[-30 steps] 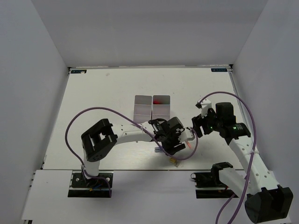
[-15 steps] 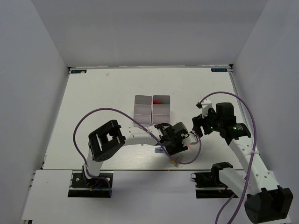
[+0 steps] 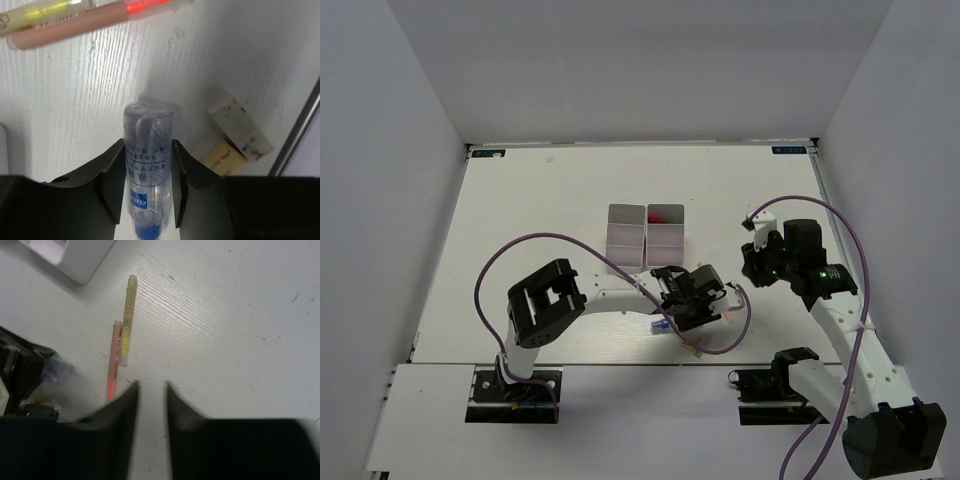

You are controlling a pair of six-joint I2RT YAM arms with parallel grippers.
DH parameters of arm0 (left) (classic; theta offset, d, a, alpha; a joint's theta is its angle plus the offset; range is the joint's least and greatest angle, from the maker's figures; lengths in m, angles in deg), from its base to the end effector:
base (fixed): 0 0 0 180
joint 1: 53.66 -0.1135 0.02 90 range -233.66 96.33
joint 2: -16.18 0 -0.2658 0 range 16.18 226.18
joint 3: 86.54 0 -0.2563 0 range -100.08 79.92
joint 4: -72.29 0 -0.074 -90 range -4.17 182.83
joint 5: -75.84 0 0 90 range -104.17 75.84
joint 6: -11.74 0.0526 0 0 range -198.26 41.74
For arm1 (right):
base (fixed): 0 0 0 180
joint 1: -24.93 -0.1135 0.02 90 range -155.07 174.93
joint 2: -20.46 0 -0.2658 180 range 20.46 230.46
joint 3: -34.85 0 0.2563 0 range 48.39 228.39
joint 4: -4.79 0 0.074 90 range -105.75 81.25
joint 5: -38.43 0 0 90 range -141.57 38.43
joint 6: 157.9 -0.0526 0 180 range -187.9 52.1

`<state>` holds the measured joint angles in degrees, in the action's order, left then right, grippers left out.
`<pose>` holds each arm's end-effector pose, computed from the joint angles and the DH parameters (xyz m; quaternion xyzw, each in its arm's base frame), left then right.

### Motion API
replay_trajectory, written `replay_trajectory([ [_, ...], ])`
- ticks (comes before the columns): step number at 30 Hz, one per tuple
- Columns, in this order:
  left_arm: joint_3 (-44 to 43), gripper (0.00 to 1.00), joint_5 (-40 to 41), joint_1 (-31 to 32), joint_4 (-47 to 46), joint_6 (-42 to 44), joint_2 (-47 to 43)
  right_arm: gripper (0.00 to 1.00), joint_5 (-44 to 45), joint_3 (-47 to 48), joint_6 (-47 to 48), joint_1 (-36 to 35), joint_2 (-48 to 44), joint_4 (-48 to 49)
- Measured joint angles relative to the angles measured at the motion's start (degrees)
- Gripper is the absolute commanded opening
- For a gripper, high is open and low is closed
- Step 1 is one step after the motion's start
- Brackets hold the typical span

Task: Sort the stationery into containers
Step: Pick up the stationery from the center of the board, then place the stationery in the storage box.

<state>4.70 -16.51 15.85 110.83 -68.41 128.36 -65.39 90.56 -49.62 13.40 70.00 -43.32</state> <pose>0.1433 -0.3895 0.1461 0.6232 0.7434 -0.1377 0.2002 0.1889 0.0514 0.2597 -0.2806 0.8636 0.0859 0.4100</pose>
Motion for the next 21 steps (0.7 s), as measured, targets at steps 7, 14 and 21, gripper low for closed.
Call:
replay_trajectory([
  [7, 2.99, 0.00, 2.67, 0.35, 1.99, -0.28, -9.77, 0.27, 0.66, -0.61, -1.01, 0.26, -0.04, 0.66],
  [14, 3.34, 0.00, 6.01, -3.56, 1.01, -0.70, -22.77, 0.90, 0.15, -0.85, -1.18, 0.26, -0.07, 0.92],
  [21, 20.79, 0.00, 10.56, -18.95, -17.18, -2.40, -41.40, 0.00, -4.09, -1.60, 2.71, 0.26, 0.61, 0.07],
])
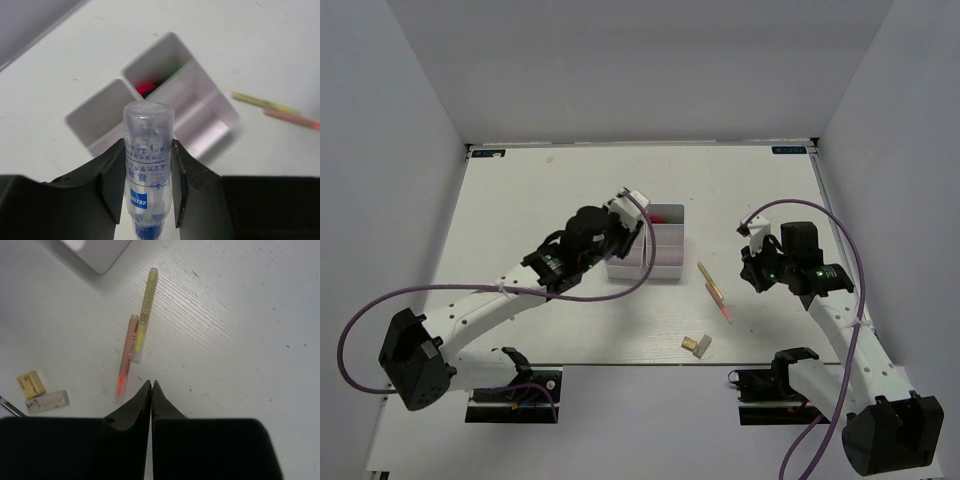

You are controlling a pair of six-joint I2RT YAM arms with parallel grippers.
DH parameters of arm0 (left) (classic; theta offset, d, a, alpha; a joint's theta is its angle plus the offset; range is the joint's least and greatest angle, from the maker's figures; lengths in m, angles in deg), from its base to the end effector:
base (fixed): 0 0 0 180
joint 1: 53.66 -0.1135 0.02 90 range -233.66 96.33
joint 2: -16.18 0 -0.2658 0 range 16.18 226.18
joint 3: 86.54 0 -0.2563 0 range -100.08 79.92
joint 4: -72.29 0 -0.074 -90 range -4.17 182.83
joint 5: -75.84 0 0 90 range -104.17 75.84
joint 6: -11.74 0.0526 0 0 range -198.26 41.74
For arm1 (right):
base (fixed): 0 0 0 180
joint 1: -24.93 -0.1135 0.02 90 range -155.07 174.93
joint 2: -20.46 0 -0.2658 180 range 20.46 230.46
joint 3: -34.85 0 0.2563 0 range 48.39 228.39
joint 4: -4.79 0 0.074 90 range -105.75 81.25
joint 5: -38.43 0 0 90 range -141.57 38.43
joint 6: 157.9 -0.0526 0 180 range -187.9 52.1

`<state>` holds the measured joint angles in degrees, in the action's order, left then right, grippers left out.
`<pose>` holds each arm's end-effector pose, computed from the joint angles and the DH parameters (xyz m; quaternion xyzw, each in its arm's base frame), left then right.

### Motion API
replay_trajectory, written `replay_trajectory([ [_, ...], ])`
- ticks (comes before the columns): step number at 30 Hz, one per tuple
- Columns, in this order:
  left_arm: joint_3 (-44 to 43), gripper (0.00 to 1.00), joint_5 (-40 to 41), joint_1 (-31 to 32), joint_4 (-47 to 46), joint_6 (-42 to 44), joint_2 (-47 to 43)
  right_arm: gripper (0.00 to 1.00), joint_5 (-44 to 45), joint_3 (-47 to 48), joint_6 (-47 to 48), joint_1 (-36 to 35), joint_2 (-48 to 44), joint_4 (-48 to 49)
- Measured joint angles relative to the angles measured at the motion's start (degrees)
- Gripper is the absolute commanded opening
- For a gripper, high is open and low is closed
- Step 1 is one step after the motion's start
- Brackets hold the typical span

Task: Sort the stationery into containers
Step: Place the stationery in the storage box.

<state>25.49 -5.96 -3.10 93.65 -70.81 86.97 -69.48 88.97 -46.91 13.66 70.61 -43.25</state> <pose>0.1986 -0.2297 0.3003 0.3721 0.7512 -0.1433 0.5261 0.1876 0.0539 0.2490 -0.3110 0.8568 0.1102 0.3962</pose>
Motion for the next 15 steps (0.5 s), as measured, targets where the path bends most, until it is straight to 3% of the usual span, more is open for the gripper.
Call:
replay_trajectory([
  [6, 1.01, 0.00, 0.81, -10.23, -8.66, -3.15, 0.94, 0.00, -2.32, -0.17, 1.16, 0.00, 1.33, -0.55],
  [15, 3.98, 0.00, -0.90, -13.03, -22.32, -8.68, 5.38, 0.00, -2.84, -0.22, 2.16, 0.00, 1.99, -0.52],
])
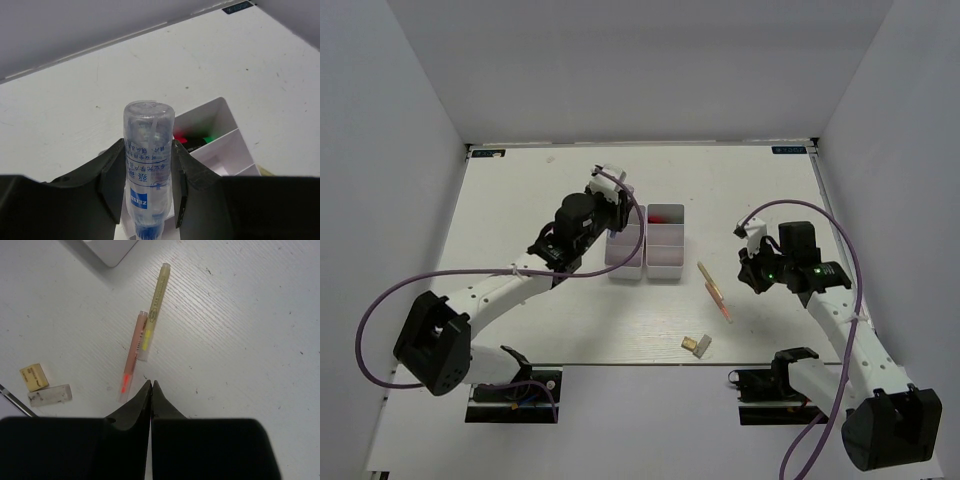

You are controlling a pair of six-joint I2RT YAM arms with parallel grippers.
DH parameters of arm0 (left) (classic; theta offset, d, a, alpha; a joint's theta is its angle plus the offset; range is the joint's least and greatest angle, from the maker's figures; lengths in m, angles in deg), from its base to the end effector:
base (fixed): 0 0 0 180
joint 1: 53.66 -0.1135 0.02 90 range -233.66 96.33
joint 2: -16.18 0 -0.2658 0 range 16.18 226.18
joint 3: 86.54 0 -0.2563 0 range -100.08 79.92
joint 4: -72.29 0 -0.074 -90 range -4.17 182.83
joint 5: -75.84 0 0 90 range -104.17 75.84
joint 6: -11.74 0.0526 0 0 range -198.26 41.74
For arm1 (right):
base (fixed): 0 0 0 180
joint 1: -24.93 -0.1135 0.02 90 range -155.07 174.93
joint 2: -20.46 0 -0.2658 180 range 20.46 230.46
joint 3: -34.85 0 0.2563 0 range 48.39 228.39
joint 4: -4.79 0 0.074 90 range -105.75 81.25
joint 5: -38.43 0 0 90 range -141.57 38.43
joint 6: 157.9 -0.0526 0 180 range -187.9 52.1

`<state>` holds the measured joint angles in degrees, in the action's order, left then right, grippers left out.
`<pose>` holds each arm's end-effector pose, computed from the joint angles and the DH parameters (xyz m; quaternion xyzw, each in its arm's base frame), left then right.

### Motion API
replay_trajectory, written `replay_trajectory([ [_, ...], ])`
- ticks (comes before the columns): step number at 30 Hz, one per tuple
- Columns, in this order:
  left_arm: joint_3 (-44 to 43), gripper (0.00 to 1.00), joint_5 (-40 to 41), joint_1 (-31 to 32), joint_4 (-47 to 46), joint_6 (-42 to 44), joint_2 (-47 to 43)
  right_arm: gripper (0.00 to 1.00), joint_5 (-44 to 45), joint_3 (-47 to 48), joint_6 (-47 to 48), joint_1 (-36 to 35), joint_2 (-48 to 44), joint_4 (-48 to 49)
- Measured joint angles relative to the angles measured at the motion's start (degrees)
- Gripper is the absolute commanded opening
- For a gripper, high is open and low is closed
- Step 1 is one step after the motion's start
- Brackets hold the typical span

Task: Sort the stationery into containers
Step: Place the stationery in the storage box.

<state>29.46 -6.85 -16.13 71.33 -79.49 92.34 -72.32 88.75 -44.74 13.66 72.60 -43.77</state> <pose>0.2664 -0.1962 0.2931 0.2018 0.7454 -0.1637 0.6139 0.1899 0.0569 0.2414 -0.3340 0.8540 0.1290 0.3775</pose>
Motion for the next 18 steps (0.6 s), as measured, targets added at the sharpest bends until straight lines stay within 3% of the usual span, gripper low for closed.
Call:
replay_trajectory([
  [6, 4.94, 0.00, -3.98, -1.68, -9.84, -5.27, 0.68, 0.00, -0.02, -0.02, 0.61, 0.00, 0.96, -0.04],
  [12, 7.21, 0.00, -14.03, -8.61, -18.91, -14.88, 4.31, 0.00, -0.04, -0.04, 1.33, 0.00, 1.11, -0.07],
  [18, 7.04, 0.00, -22.82, -12.13, -20.70, -19.39, 7.26, 0.00, -0.02, -0.11, 1.53, 0.00, 1.51, -0.28],
])
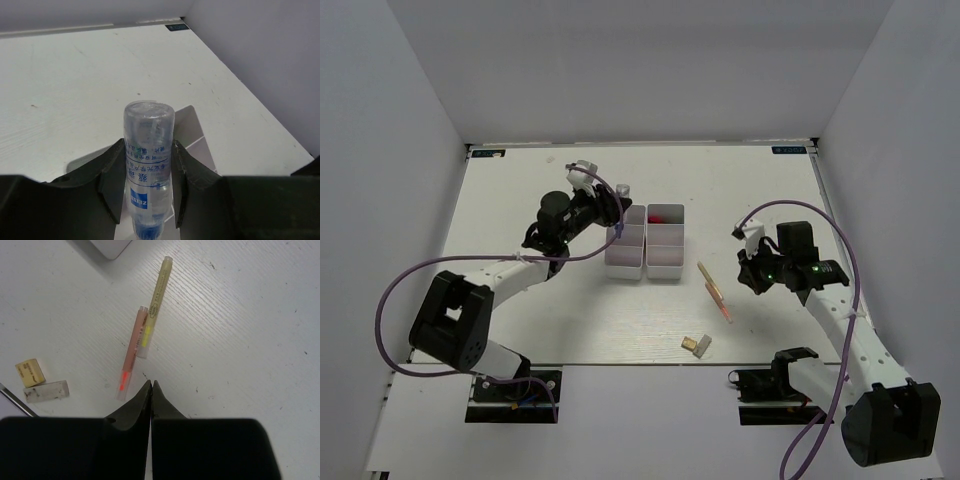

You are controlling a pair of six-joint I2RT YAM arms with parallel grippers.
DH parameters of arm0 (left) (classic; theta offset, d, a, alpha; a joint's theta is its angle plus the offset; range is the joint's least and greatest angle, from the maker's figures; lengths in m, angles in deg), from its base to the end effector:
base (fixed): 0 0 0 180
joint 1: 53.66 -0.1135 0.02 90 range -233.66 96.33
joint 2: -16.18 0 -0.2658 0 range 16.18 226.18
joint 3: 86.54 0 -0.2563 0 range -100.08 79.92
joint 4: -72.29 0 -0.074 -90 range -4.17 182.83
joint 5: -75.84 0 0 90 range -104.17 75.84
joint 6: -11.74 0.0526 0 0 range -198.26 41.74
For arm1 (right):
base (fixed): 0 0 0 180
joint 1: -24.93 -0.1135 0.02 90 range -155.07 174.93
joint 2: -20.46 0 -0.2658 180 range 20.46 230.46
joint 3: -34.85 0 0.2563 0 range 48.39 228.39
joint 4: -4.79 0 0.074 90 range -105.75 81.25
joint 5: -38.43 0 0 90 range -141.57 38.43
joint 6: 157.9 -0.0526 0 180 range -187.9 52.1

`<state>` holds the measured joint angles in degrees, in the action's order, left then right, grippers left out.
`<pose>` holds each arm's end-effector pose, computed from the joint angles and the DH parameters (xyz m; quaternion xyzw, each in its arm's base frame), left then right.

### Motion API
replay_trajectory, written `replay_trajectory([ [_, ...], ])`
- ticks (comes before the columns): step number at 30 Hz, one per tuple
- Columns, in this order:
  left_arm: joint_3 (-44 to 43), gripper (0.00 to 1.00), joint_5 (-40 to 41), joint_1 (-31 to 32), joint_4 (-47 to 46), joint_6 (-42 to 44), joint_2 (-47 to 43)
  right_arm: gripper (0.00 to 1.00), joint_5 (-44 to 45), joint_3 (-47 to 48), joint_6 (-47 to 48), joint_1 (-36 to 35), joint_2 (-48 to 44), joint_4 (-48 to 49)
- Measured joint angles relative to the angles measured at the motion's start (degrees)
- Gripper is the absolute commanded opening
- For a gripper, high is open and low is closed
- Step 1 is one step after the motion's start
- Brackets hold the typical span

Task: Sort the stationery into containers
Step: Place the stationery in the storage box.

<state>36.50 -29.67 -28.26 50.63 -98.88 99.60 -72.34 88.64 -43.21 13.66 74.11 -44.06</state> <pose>0.3040 -0.1599 0.2529 0.1217 0.7249 -0.3536 0.5785 0.1925 0.0574 0.2356 -0.3446 0.8559 0.1270 0.3641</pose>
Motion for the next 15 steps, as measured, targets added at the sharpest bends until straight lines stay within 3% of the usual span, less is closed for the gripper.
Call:
replay_trajectory([
  [15, -0.59, 0.00, -11.56, -0.55, -3.96, -1.36, 3.63, 0.00, 0.00, -0.42, 0.50, 0.00, 1.09, -0.59],
])
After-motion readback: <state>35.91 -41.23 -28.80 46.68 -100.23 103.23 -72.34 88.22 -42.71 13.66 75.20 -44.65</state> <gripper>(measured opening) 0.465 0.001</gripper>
